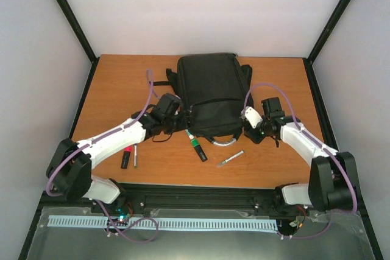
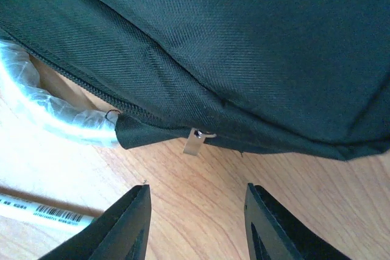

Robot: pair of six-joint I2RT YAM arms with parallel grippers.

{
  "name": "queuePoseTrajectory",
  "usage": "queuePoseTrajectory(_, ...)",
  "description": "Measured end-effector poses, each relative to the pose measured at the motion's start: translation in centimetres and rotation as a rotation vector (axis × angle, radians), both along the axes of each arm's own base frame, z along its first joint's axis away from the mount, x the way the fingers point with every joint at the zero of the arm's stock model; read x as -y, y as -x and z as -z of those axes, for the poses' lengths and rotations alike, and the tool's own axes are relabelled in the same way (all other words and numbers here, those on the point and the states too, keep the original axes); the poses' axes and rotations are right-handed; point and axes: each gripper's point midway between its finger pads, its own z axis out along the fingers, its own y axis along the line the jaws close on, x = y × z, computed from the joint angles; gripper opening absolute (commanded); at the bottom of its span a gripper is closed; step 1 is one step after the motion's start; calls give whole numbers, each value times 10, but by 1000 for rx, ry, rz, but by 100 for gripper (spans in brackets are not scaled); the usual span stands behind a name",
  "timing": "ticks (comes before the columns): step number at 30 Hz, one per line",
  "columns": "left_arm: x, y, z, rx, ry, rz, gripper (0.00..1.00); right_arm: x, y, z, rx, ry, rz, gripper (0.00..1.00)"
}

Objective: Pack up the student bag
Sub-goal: Zip the student bag at the center of the board.

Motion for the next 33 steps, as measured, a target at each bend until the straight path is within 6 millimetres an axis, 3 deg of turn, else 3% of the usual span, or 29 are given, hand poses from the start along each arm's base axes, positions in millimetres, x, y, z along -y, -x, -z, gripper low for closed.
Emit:
queuePoseTrajectory(9, 57, 23, 24, -88, 64, 78, 70, -8, -6, 35, -85, 2, -18, 36)
queuePoseTrajectory(14, 65, 21, 46, -139, 63, 66, 70, -15, -11, 39, -72, 10, -33, 39)
queuePoseTrajectory(20, 72, 17, 52, -148, 73, 58, 70, -25, -13, 42, -47, 44, -54, 37)
queuePoseTrajectory(27, 77, 13, 53, -154, 80, 56, 70, -21, -22, 55, -59, 82, -13, 18)
queuePoseTrajectory(33, 77, 12, 51, -152, 82, 55, 71, -18, -26, 47, -28, 87, 5, 6)
